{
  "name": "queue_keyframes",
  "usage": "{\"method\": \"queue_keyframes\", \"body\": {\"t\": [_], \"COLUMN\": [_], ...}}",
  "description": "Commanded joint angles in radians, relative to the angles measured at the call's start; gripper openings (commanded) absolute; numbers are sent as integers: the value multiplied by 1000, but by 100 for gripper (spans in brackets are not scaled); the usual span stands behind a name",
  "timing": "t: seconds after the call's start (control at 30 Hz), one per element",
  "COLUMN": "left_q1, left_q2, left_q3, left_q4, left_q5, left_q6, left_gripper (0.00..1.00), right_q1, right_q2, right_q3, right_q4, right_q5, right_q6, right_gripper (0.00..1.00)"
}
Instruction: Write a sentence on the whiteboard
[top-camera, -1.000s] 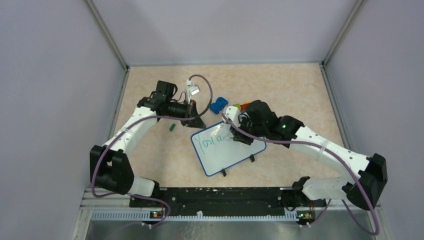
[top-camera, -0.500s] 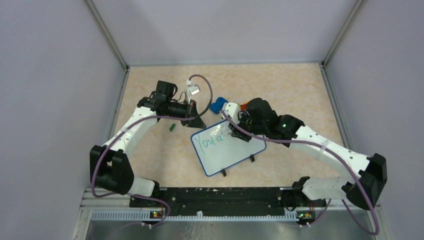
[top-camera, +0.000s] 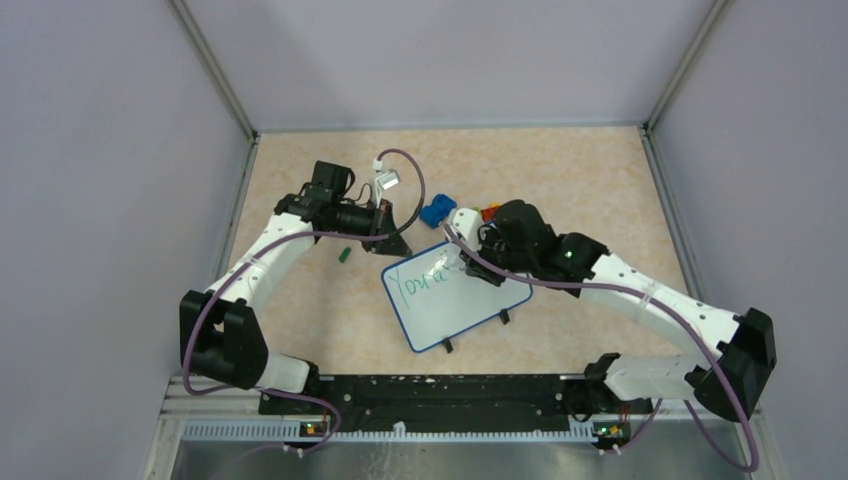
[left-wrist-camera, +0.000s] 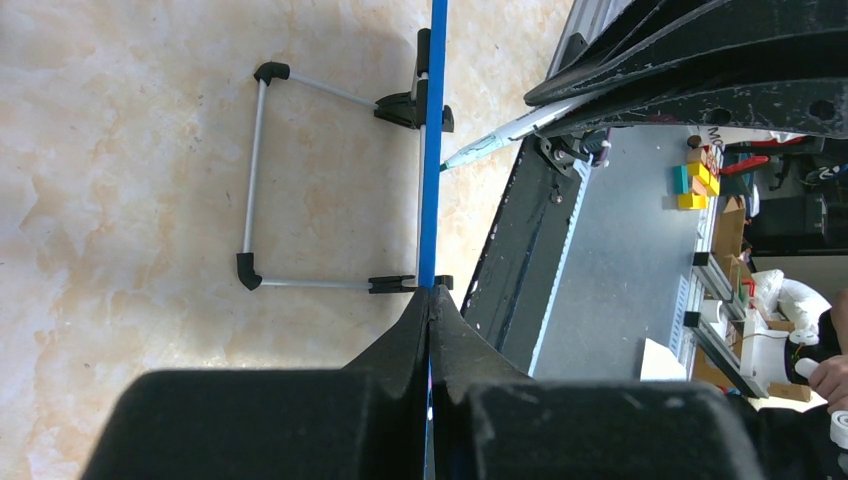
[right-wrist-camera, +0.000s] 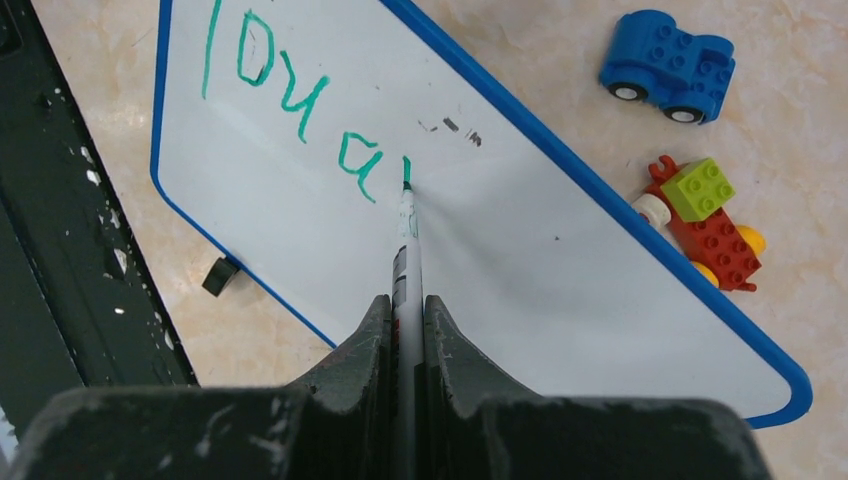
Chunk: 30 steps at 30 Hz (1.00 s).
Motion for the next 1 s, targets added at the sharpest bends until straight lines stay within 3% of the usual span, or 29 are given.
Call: {"method": "queue_keyframes", "body": {"t": [0.0, 0.33, 0.97], "left_q1": [-7, -6, -8], "left_q2": [6, 10, 8], "left_q3": [-5, -9, -13], "left_q4": [12, 15, 17], "left_q5": [10, 9, 4], "left_q6": [-1, -4, -5], "left_gripper": [0, 0, 0], "right_q1": [-16, -15, -40], "right_q2": [-36, -20, 3], "right_q3": [-41, -53, 34], "right_q4": [6, -1, 32], "right_q5": [35, -44, 23], "right_q6": [4, -3, 18], "right_gripper": [0, 0, 0]}}
